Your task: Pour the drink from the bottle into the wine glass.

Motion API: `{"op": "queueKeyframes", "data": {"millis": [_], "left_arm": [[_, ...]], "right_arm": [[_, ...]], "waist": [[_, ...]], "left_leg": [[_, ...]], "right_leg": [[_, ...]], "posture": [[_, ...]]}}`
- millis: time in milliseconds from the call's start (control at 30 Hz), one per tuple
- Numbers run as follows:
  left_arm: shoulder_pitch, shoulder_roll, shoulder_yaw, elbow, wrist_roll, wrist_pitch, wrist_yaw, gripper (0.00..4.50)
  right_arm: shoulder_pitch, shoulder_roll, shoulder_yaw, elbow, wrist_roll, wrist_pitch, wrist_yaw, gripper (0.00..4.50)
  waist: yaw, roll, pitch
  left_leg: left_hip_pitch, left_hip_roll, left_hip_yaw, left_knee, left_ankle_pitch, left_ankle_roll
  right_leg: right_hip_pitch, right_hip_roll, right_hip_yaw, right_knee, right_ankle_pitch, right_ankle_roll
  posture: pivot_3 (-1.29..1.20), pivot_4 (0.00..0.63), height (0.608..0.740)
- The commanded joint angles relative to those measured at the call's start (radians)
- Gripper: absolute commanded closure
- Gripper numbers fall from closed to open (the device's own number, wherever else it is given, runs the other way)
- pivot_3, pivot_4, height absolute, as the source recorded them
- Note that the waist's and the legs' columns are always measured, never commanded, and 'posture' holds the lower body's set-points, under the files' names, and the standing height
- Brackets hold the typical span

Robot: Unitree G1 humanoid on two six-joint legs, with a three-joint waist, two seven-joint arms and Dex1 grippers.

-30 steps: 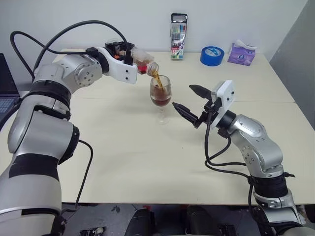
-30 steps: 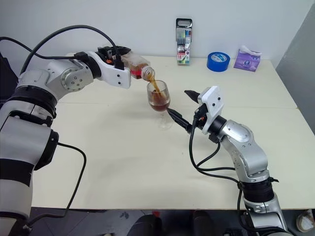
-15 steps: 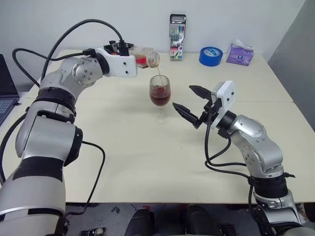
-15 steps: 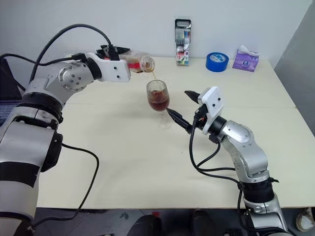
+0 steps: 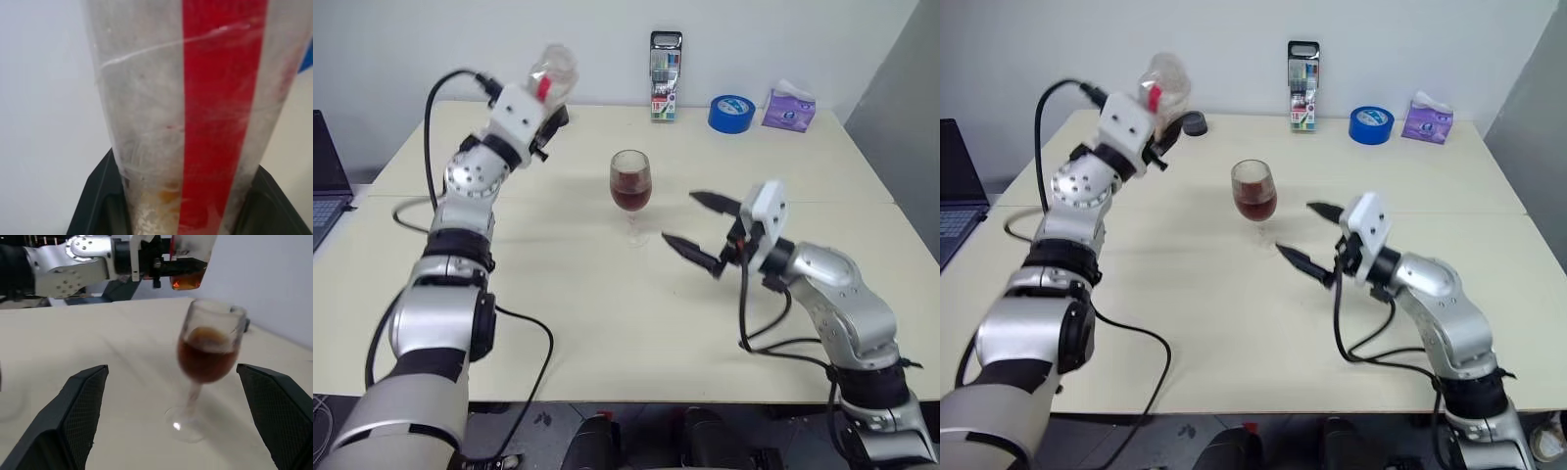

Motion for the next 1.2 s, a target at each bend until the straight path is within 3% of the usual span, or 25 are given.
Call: {"op": "queueKeyframes", "data": {"millis": [33, 133, 300, 600, 1000, 1200], "left_arm": [[0.123, -0.036, 0.095, -0.241, -0.109, 0.169, 0.073, 2.75], [0.268, -0.098, 0.152, -0.398, -0.190, 0.284, 0.115, 2.75], [0.398, -0.151, 0.180, -0.498, -0.243, 0.316, 0.108, 2.75], [0.452, -0.195, 0.207, -0.434, -0.304, 0.274, 0.061, 2.75], [0.425, -0.184, 0.189, -0.283, -0.267, 0.207, 0.041, 2.75], [0.421, -0.186, 0.184, -0.271, -0.264, 0.198, 0.033, 0.76]], "right_arm": [[0.042, -0.030, -0.015, -0.079, 0.048, -0.058, 0.073, 0.00], [0.078, -0.044, -0.010, -0.071, 0.046, -0.091, 0.108, 0.00], [0.064, -0.024, 0.013, -0.039, 0.023, -0.110, 0.099, 0.00], [0.051, -0.002, 0.026, -0.022, 0.019, -0.110, 0.081, 0.00], [0.055, 0.004, 0.025, -0.026, 0.022, -0.095, 0.046, 0.00], [0.038, 0.011, 0.025, -0.023, 0.028, -0.073, 0.021, 0.00]], "waist": [[0.000, 0.000, 0.000], [0.005, -0.002, -0.001], [0.007, -0.003, -0.002], [0.007, -0.003, -0.002], [0.007, -0.003, -0.002], [0.007, -0.003, -0.002]], "left_leg": [[0.000, 0.000, 0.000, 0.000, 0.000, 0.000], [0.000, 0.000, -0.001, 0.002, 0.000, 0.000], [0.001, 0.000, -0.002, 0.002, 0.000, 0.001], [0.002, 0.000, -0.002, 0.002, -0.001, 0.001], [0.003, 0.000, -0.002, 0.002, -0.001, 0.003], [0.003, 0.000, -0.002, 0.002, -0.002, 0.003]], "right_leg": [[0.000, 0.000, 0.000, 0.001, 0.000, 0.000], [0.001, 0.000, -0.001, 0.001, 0.000, 0.000], [0.002, 0.000, -0.001, 0.002, 0.000, 0.000], [0.003, 0.000, -0.001, 0.001, 0.000, 0.000], [0.004, 0.000, -0.001, 0.001, 0.000, 0.000], [0.004, 0.000, -0.001, 0.001, 0.000, 0.000]], "posture": [[0.00, 0.150, 0.740], [0.00, 0.150, 0.740], [0.00, 0.150, 0.740], [0.00, 0.150, 0.740], [0.00, 0.150, 0.740], [0.00, 0.150, 0.740]]}}
